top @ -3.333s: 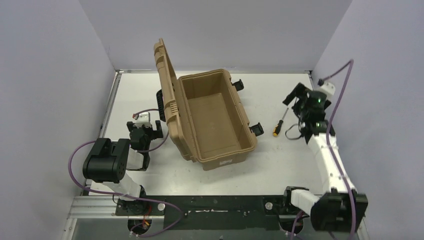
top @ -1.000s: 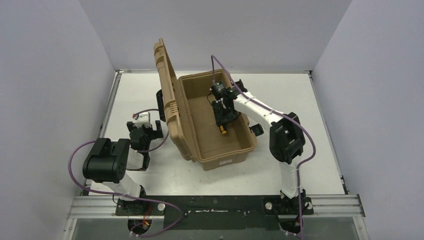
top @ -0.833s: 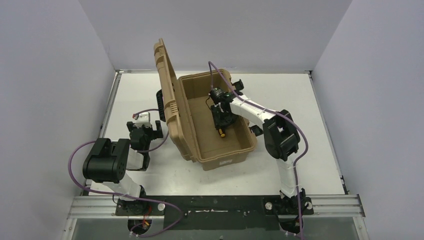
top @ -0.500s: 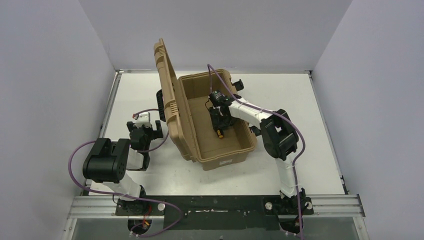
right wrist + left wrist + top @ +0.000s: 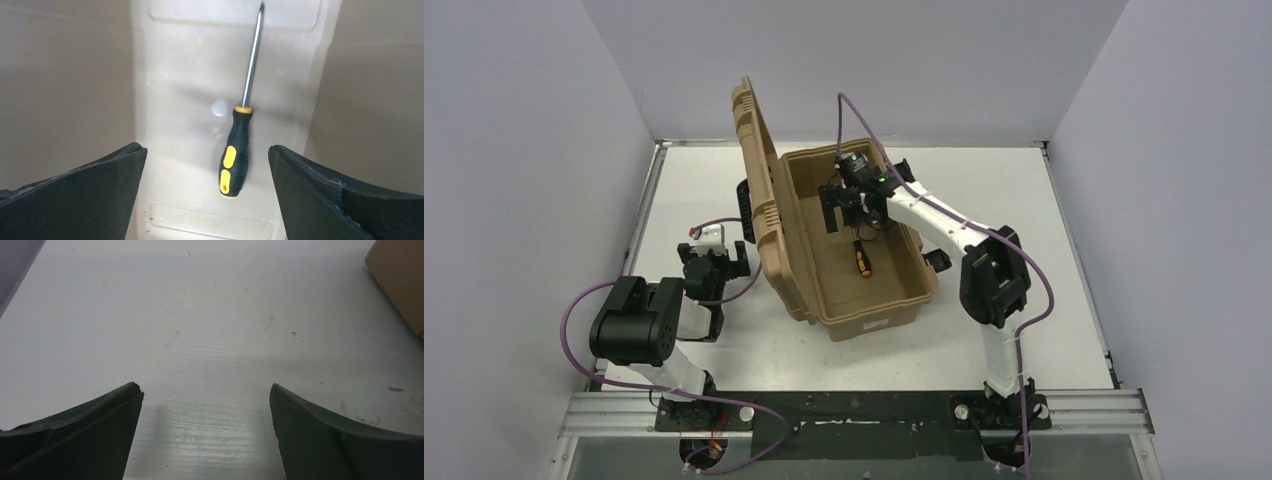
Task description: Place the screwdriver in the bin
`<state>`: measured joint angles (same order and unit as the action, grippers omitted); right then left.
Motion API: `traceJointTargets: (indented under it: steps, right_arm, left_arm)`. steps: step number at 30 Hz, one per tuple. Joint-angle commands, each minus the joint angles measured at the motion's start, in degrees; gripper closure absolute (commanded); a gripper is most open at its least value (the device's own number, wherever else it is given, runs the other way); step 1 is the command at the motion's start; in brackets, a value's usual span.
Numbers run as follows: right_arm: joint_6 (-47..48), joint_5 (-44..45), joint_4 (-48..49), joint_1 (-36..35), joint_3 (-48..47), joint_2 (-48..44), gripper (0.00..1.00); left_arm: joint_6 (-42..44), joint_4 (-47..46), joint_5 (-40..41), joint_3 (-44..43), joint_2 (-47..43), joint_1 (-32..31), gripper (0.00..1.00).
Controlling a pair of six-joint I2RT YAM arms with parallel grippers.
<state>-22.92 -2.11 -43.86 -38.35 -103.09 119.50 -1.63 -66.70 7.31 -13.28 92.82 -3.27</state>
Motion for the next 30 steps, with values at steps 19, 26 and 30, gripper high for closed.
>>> traceJointTargets:
  steps: [19,26,30]
  right_arm:
    - [3.19,12.03,9.93,24.84,17.91,-31.99,0.0]
    - [5.45,7.67,26.85,33.48,43.55,-40.3,0.0]
    - [7.58,7.12,35.75,34.18,54.86,-42.25,0.0]
  left_arm:
    - [0.2,-2.83,0.11,-1.2,-0.44,0.28,0.03]
    - [0.14,-2.83,0.1,-1.18,-0.44,0.28,0.03]
    - [0.19,-2.89,0.16,-1.15,-0.39,0.28,0.03]
